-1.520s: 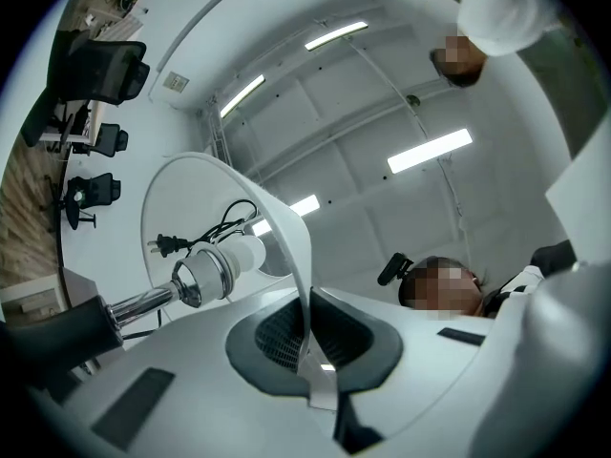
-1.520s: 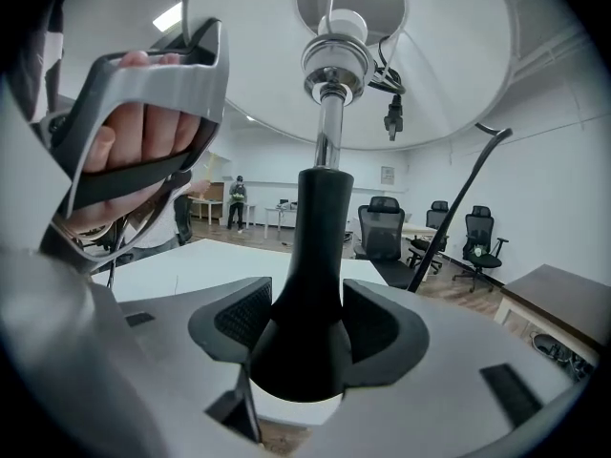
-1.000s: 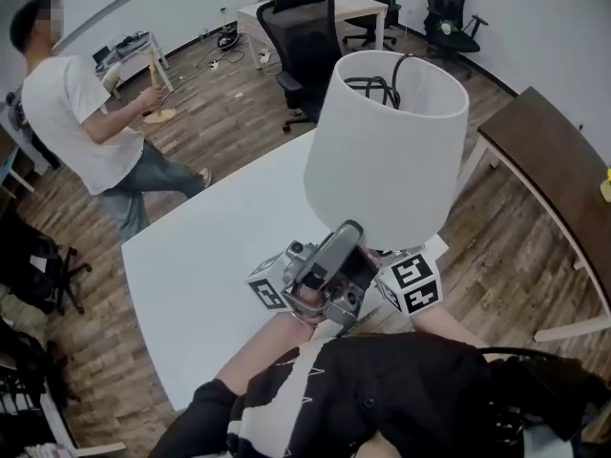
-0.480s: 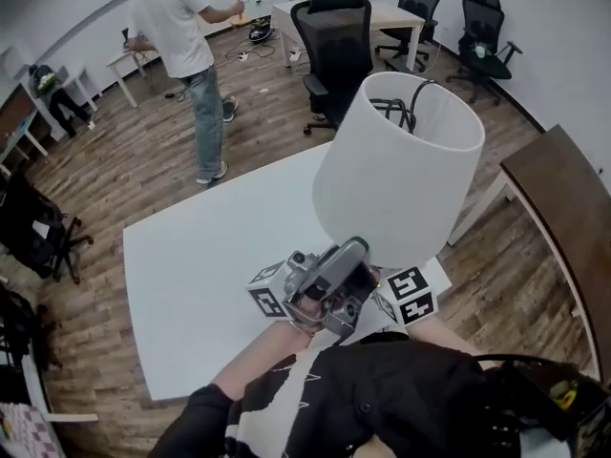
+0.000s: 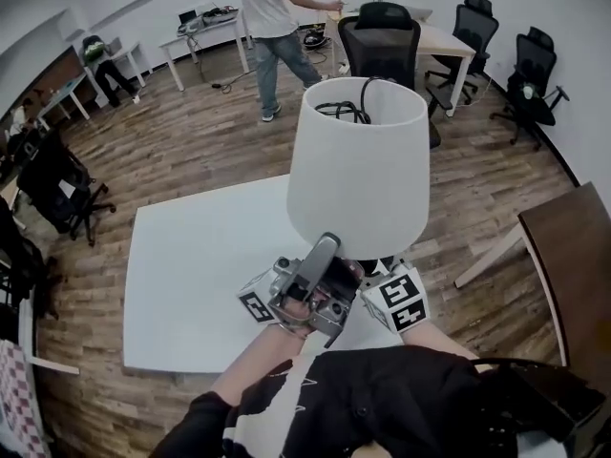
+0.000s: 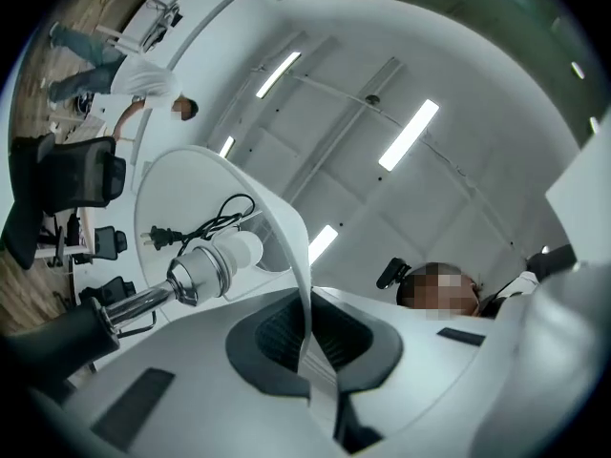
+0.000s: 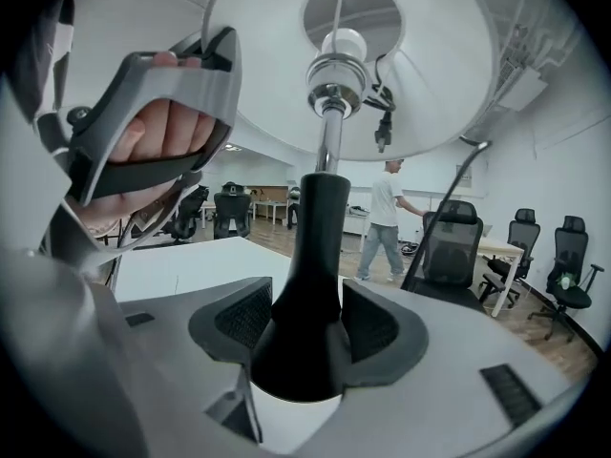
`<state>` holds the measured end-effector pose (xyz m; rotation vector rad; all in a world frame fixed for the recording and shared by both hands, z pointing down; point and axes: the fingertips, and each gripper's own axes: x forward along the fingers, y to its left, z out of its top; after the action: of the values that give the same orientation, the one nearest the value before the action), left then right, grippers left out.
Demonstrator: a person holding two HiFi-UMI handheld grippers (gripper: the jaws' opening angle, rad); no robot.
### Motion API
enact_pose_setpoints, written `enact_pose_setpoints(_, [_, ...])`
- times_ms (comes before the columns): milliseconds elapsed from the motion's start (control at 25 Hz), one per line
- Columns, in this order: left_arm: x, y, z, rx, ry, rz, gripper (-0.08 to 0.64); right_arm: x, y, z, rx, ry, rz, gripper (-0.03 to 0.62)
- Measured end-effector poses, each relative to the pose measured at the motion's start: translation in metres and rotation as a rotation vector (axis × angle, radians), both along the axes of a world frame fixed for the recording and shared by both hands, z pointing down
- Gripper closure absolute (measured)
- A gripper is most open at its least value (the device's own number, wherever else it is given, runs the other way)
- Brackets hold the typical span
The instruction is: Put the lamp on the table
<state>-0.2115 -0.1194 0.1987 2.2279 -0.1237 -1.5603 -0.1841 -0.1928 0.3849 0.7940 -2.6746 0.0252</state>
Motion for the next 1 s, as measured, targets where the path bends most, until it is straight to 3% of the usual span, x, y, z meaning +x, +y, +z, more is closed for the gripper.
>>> enact_pose_setpoints(240, [0.016, -0.017, -0.01, 0.004, 0.031, -0.113, 0.548, 0.021, -0.023, -0.006, 0.02, -0.025, -0.087, 0.357])
enact_pose_setpoints(720, [0.038, -0.021, 0.005, -0.034, -0.034, -0.353, 0.548, 0.022, -0.032, 0.009, -0.003, -0.039, -0.309, 0.357])
enact_pose_setpoints(1000, [0.035, -0.034, 0.016, -0.077, -0.076, -0.438, 0.547, 0.01, -0.047, 0.02, -0.024, -0.083, -0.387, 0.357])
